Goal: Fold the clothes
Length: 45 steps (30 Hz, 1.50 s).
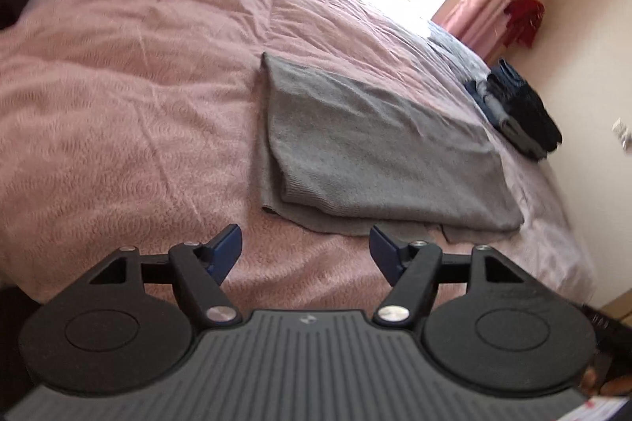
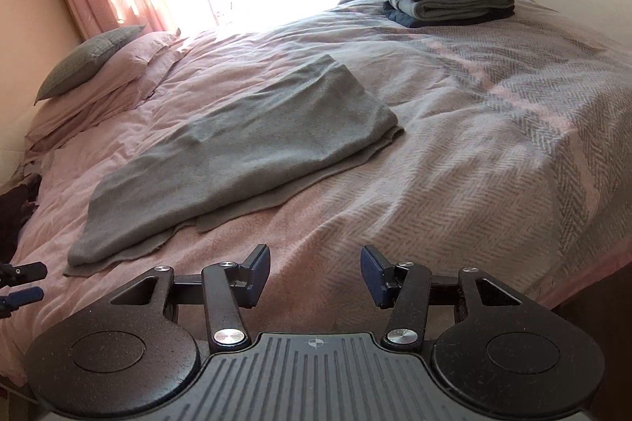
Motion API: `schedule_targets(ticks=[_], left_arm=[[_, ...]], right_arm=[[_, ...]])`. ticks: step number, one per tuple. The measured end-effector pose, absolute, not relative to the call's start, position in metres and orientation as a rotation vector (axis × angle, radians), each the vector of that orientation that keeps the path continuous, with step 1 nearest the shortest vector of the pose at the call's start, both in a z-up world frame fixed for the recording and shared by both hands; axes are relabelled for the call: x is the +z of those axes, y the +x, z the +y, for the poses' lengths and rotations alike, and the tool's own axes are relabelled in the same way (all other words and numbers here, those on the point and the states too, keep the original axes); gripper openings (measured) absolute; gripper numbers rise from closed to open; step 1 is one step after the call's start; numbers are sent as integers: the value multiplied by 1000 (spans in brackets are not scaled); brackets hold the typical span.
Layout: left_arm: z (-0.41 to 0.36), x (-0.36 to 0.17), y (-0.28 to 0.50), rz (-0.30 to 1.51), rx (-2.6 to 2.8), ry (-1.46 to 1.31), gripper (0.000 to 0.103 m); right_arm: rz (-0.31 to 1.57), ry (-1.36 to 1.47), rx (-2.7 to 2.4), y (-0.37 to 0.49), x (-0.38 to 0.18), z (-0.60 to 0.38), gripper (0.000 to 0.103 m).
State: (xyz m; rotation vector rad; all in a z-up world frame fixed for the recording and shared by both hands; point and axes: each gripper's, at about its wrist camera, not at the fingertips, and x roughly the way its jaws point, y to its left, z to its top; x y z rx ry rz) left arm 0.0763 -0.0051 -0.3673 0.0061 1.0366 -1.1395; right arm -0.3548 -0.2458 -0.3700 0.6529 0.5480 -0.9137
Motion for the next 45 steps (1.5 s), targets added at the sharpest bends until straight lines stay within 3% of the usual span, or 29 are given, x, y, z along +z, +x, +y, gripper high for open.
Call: schedule_targets(ticks=[8,10,11,12,14,27,33,37,40,41,42,43,45], left_arm=[[-35,-417,123,1171,-1090,-308,63],[-43,-419,123,1164,-1113,-339,52],[-49,-420,122,1168,-1135,-325,33],[-55,-421,121,1175,-1135,-299,20],[-62,-425,122,1183,-1135,-288,8],[-46,-337,178,915,-1247,-198,7],[-46,-380,162,1023,-1190,-44,10],[-24,-407,171,1107,-1136,-224,11],[-23,-409,171,1098,-1144,-218,12],[-24,-408,169,1086,-1151,-199,12],[-25,-407,168,1077,-1157,-183,13],[-26,-407,167,1072,-1160,-174,13],[-26,-406,166,1066,-1171,-165,13]], right_arm=[[543,726,-998,-372,-383,-284,48],[544,744,-1017,-374,-388,-294,48],[543,756,-1026,-374,-390,-298,48],[540,767,-1032,-375,-391,-302,48],[528,787,-1039,-375,-393,-309,48],[385,908,-916,-383,-387,-326,48],[346,837,-813,-357,-391,-347,48],[380,819,-740,-334,-395,-364,40],[443,847,-732,-324,-409,-379,40],[453,861,-728,-322,-413,-382,39],[459,874,-712,-321,-417,-385,29],[448,880,-689,-322,-419,-387,6],[407,841,-686,-327,-410,-385,5]])
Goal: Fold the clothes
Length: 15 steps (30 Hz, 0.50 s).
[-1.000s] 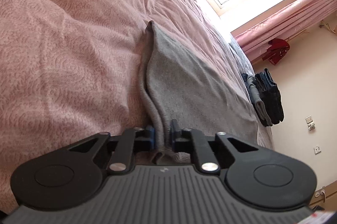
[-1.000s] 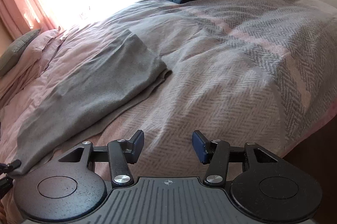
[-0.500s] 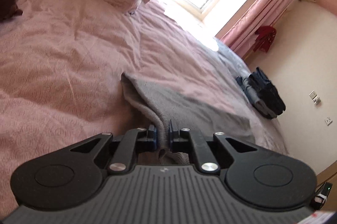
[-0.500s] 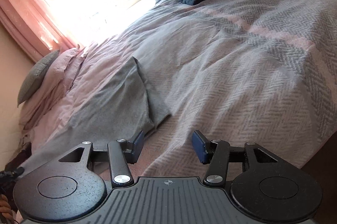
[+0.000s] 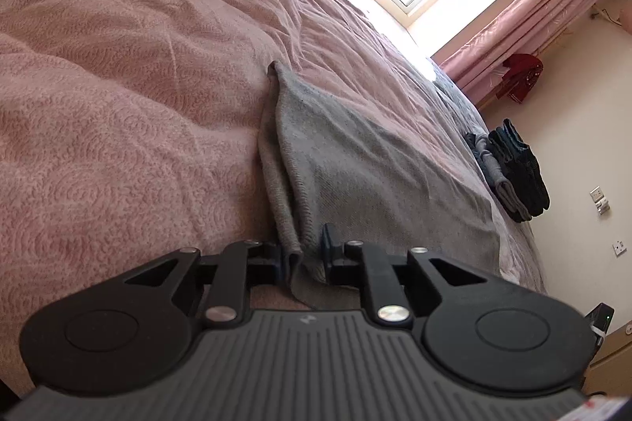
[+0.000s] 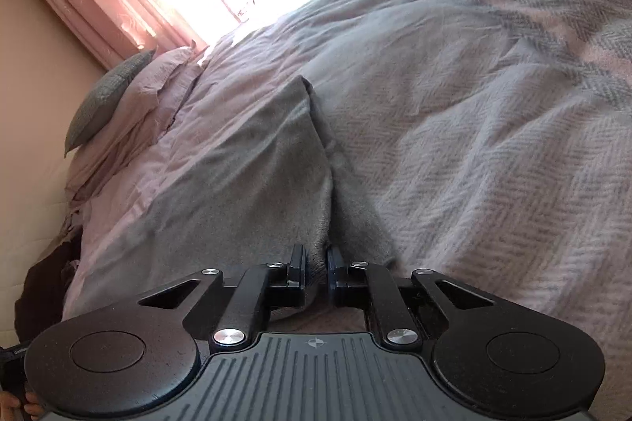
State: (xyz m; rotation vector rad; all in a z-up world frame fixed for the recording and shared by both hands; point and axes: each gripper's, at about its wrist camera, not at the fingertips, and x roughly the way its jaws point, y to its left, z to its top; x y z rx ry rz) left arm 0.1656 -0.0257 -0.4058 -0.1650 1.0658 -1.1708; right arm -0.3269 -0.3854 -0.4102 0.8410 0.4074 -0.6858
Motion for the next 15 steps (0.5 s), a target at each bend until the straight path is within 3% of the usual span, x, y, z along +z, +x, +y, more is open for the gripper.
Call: schedule_targets(ticks=[7,10,12,13,14,15], left_arm=[[-32,-404,150,1007,-1227,-24,20],[-25,-400,153,1017,-1256,-35,34],[-21,-397,156,1003,-1268,-47,46],[-20,-396,159,997,-1270,-58,47],[-19,-396,162,997,-1265,-77,48],[-20,-398,166,1008,-1256,-107,48]], right_arm=[[503,845,-750,-324,-427,-394,3],[508,739,-787,-321,-412,-386,5],[503,737,-762,-328,-407,-389,27],[489,763,-761,-333,-409,-394,59],[474,805,-740,-337,-413,-400,74],[459,859,-708,-339,-418,-407,74]])
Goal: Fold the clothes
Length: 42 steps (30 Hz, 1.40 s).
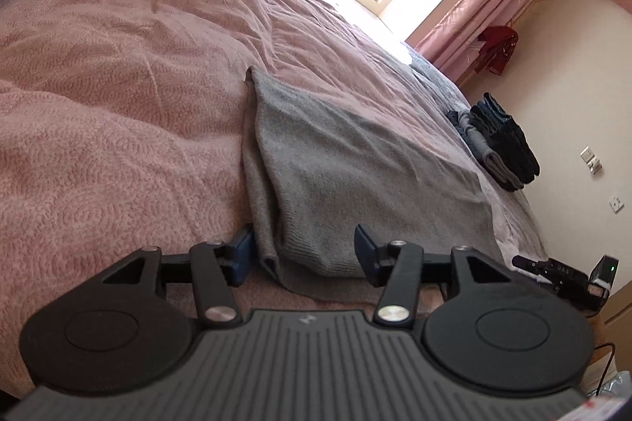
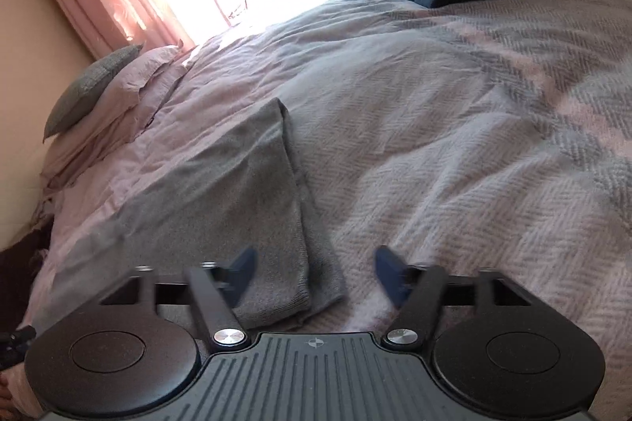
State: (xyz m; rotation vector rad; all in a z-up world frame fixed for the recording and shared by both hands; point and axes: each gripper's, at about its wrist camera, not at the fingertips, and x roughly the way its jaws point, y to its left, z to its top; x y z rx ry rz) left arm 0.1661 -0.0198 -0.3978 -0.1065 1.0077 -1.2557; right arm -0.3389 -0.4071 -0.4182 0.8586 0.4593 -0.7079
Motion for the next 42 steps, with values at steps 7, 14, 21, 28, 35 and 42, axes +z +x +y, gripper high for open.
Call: schedule_targets(ticks=[7,14,21,28,35,42], left_arm=[[-37,-421,177,1113,-1230,-219,27],[-43,-385,183,1014,-1266,-162,8],[-45,-397,179,1043,-1225,39,16],[-13,-357,166,850,-1015,104,18],[-137,-336,91,690,-1203,304,18],[-262,-378,38,617,-1280,385,11]], right_arm=[[454,1103,-595,-325,-446,-423,16],[221,1177,-611,-354,-398,-370,7],[345,1220,-790,-355,-440,-356,10],[365,992,-944,-362,-406,-353,33],[416,953,-933,-334,-412,-380,36],[422,944,-907,-326,-419,-398,36]])
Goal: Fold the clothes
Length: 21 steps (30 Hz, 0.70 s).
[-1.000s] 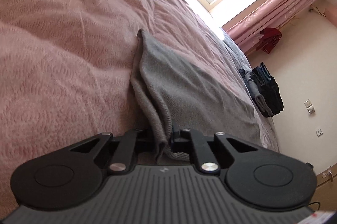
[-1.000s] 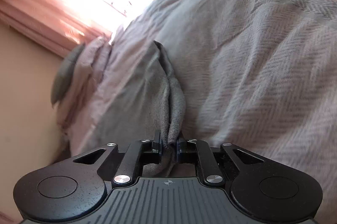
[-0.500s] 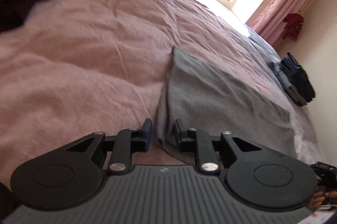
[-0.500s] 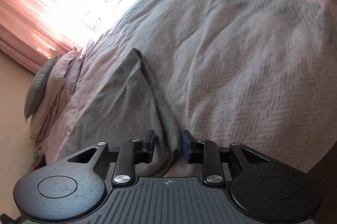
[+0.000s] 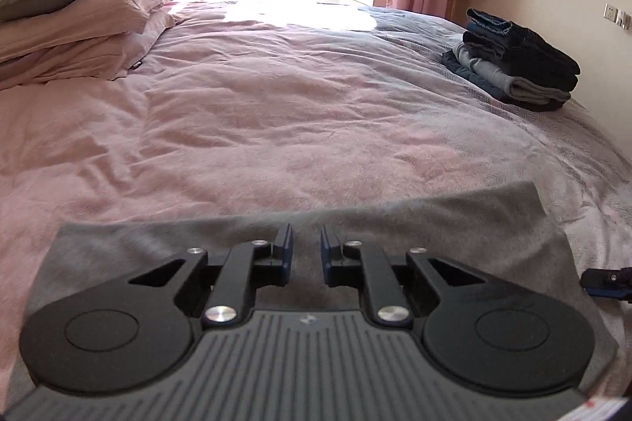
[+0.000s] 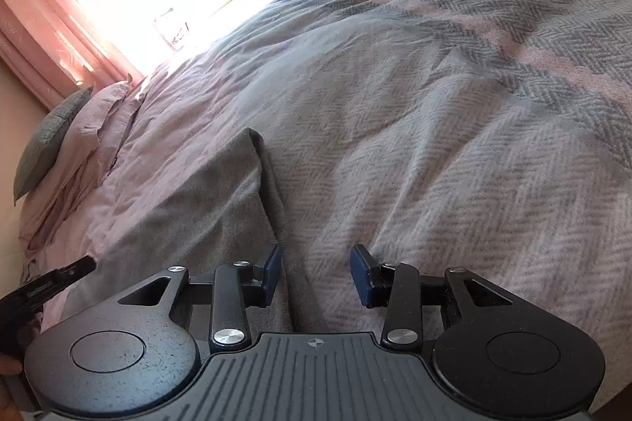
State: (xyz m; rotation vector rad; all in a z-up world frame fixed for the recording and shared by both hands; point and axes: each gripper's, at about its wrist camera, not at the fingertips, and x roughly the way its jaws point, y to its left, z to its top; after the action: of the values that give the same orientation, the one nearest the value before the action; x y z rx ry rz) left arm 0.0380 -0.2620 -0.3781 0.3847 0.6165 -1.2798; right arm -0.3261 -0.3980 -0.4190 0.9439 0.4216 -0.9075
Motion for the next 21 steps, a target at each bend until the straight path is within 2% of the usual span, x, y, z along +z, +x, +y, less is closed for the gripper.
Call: schedule_targets(ticks=[8,16,18,21], left_arm=[[-296,-412,23,563,-1210,561,11],[-203,-406,3,641,-1310,566,10],[-173,-406,-5,666,-1323,550,9],[-141,-403,-12,693,-1334,538,9]], right_arm=[[408,929,-900,-327,-426,-394,36],[386,982,-884,-342,-425,-372,37],[356,1025,-883,-349,-426,-364,40],[281,1108,-864,-362,-425,-351,52]])
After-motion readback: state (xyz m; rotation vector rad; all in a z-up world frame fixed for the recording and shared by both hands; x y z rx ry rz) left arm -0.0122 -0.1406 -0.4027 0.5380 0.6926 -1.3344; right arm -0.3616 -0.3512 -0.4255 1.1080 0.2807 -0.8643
